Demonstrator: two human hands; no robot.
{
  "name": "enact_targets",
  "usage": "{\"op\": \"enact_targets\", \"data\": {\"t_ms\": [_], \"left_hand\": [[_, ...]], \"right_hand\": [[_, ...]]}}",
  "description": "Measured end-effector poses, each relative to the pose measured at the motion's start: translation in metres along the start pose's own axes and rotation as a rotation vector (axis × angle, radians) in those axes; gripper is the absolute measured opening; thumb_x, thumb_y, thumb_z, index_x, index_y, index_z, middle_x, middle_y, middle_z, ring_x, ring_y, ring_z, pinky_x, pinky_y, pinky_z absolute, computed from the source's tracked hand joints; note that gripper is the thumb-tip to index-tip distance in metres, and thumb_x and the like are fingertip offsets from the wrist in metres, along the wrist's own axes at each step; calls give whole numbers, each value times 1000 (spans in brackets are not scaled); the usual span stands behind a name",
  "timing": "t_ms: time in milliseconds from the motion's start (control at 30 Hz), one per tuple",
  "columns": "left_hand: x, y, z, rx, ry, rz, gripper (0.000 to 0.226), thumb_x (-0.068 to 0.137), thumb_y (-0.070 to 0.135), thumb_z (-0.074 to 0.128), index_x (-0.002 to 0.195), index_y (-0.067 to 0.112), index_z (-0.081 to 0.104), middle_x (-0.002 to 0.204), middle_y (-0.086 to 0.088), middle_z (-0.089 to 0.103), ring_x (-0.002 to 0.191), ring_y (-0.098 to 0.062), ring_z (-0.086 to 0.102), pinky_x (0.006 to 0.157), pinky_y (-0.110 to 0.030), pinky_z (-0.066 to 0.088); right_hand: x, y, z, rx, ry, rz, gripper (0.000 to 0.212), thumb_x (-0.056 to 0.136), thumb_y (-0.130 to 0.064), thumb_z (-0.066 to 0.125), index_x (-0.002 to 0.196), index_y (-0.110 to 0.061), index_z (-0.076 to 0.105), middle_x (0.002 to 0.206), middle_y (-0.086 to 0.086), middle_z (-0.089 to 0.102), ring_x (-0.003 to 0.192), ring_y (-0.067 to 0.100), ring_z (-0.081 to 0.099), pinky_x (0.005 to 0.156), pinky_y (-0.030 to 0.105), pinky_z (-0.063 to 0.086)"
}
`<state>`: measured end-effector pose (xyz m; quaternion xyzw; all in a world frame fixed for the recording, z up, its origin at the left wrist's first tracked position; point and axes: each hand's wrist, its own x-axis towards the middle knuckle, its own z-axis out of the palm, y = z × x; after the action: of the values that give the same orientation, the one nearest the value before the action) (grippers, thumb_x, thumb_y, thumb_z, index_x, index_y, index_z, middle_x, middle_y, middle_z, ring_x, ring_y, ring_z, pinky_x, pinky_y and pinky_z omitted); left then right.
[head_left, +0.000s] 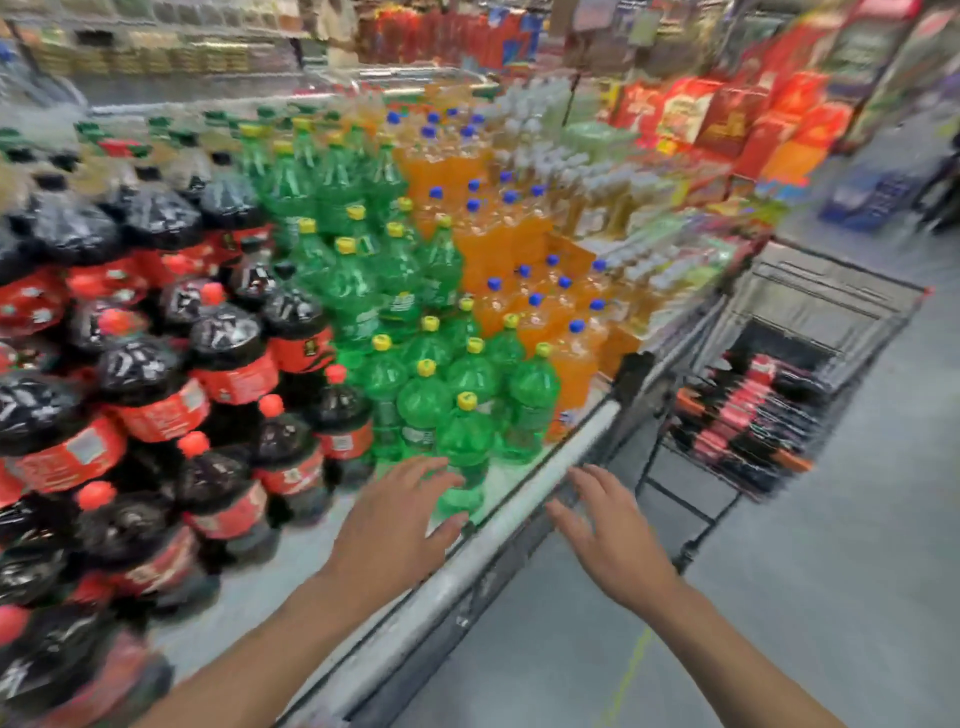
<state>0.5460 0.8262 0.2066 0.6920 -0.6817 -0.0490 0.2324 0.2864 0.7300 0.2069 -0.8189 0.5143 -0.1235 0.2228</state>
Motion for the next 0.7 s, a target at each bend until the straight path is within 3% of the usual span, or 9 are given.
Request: {"op": "enact_targets", "data": {"t_ms": [100, 267, 400, 533, 700], "left_hand": [[23, 49, 25, -31, -28, 10, 53, 91, 60, 47, 127, 28, 68, 139, 1, 64, 128, -24, 60, 103, -43, 53], [59, 120, 69, -79, -90, 26, 54, 96, 61, 53, 141, 31, 57, 153, 7, 50, 142, -17, 44, 114, -36, 39], [80, 169, 102, -163, -117, 42, 56, 96, 61, 55, 145, 35, 52, 156, 11, 45, 144, -13, 42, 115, -36, 38], [102, 202, 135, -235, -140, 39, 52, 99, 50, 62, 146, 36, 50, 155, 16, 42, 145, -7, 38, 116, -26, 30], [150, 221, 177, -283, -190, 26, 50, 98, 47, 64, 145, 34, 52, 149, 22, 40, 146, -7, 37, 116, -24, 27]], "right_hand": [[-15, 52, -32, 28, 62, 44, 104, 82, -91, 13, 156, -22, 38, 163, 1, 31, 152, 21, 25, 123, 41, 25], [-40, 127, -65, 61, 114, 112, 68, 101, -61, 41, 158, -25, 34, 165, -5, 28, 153, 13, 19, 122, 33, 19], [-56, 175, -79, 110, 154, 169, 75, 97, -69, 38, 158, -25, 35, 164, -6, 29, 152, 11, 20, 124, 32, 19], [-58, 216, -97, 172, 181, 246, 69, 100, -62, 44, 158, -27, 33, 165, -11, 26, 153, 7, 17, 126, 33, 19], [-39, 261, -119, 167, 212, 325, 65, 102, -56, 46, 158, -26, 32, 164, -12, 26, 152, 7, 19, 122, 28, 19]]}}
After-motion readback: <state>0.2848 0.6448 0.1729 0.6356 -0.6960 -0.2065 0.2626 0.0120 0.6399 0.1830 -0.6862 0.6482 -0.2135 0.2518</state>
